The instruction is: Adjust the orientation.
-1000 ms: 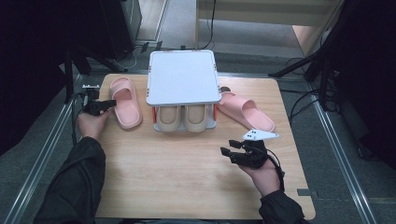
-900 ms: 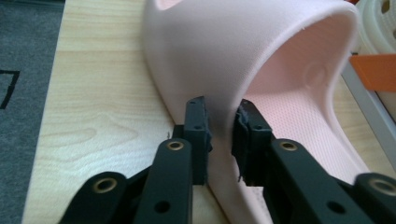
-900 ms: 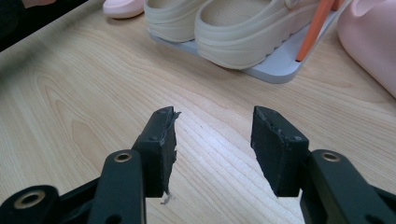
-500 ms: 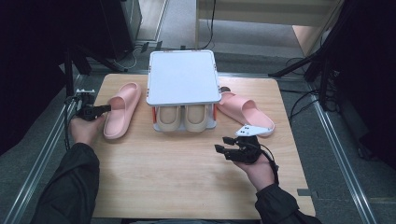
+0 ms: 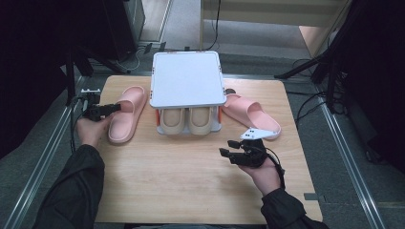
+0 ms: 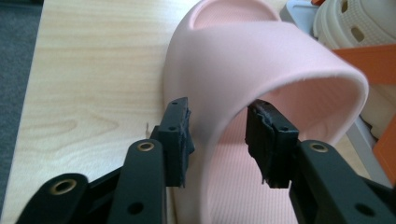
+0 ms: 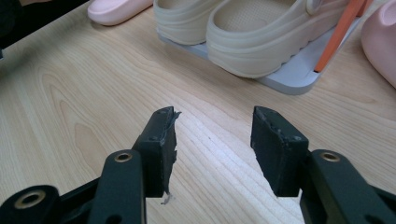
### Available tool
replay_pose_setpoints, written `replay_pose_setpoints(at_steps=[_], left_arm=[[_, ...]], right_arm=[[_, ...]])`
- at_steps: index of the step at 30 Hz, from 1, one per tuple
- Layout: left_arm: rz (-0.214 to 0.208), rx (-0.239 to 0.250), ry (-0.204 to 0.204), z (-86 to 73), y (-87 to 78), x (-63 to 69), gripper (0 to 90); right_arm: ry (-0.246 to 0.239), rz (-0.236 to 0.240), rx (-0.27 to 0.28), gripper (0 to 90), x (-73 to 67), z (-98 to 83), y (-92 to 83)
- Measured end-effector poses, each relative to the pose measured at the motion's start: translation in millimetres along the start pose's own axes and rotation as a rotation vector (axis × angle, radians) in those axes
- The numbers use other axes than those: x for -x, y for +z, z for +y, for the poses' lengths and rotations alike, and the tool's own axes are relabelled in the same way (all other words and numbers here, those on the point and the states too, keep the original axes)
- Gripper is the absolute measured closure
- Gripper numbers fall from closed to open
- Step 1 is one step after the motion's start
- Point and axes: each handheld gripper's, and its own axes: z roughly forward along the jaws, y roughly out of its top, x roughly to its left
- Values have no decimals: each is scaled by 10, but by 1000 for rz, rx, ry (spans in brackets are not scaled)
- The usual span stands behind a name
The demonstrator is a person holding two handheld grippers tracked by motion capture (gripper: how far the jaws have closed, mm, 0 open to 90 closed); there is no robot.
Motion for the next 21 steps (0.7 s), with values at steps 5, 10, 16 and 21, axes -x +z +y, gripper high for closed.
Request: replay_pose_setpoints(at_steps=[5,10,16,21], left_arm=[[21,-15,11,28,115,-8,565],[26,-10,-5,38,162,-37,595],[50,-2,-9,64,138,-76,752],[57,-24,-17,81,127,-93,804]], right_arm=[[13,-12,1,511,3,-37,-44],[22,-26,7,511,15,-70,-81],[34,-37,10,511,17,-90,-122],[48,-42,18,505,40,-95,-146]])
